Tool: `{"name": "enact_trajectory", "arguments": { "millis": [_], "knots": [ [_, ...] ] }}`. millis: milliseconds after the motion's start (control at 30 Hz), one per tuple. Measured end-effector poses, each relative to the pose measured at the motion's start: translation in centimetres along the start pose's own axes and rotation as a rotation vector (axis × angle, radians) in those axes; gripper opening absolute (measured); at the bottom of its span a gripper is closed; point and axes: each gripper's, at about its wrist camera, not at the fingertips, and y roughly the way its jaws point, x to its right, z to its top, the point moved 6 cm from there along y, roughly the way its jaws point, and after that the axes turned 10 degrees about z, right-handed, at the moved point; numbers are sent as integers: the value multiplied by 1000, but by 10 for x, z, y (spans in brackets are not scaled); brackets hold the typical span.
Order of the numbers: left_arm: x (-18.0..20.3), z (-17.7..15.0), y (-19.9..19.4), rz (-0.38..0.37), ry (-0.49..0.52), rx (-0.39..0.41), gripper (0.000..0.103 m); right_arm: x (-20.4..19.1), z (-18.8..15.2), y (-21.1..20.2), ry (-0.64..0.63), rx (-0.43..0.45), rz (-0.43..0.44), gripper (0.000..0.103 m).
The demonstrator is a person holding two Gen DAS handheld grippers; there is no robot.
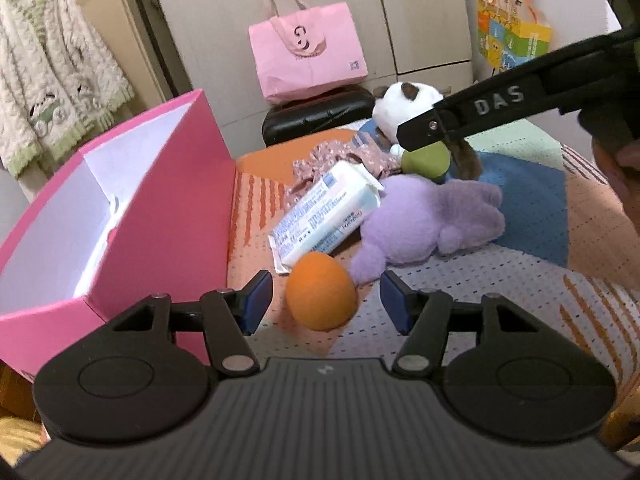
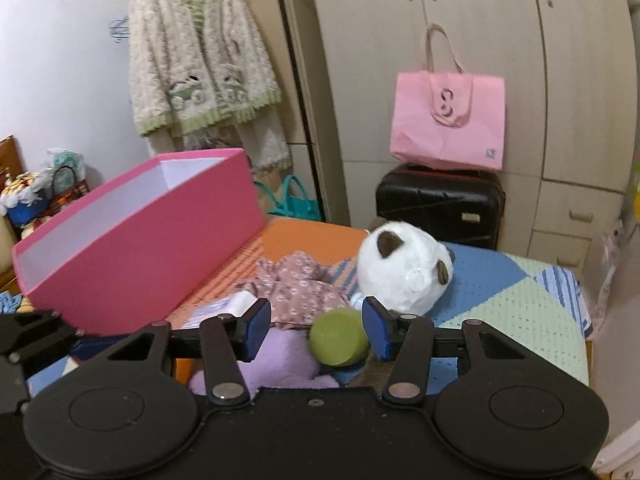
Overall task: Organize soft objects
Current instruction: 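Grasp the orange sponge with the left tool while the right tool grasps the olive-green ball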
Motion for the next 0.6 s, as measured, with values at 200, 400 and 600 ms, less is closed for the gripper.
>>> {"name": "enact_trajectory", "arguments": {
  "millis": [200,400,600],
  "knots": [
    [-7,-2,9,21,-62,-17,56,12,-7,17,75,-33,-14,56],
    [-7,-6,18,-21,-100,-63,39,18,-17,28,104,-53,-55,50],
    [-10,-7,23,-23,-117,-63,38,22,-22,22,121,-42,-52,43]
  ]
}}
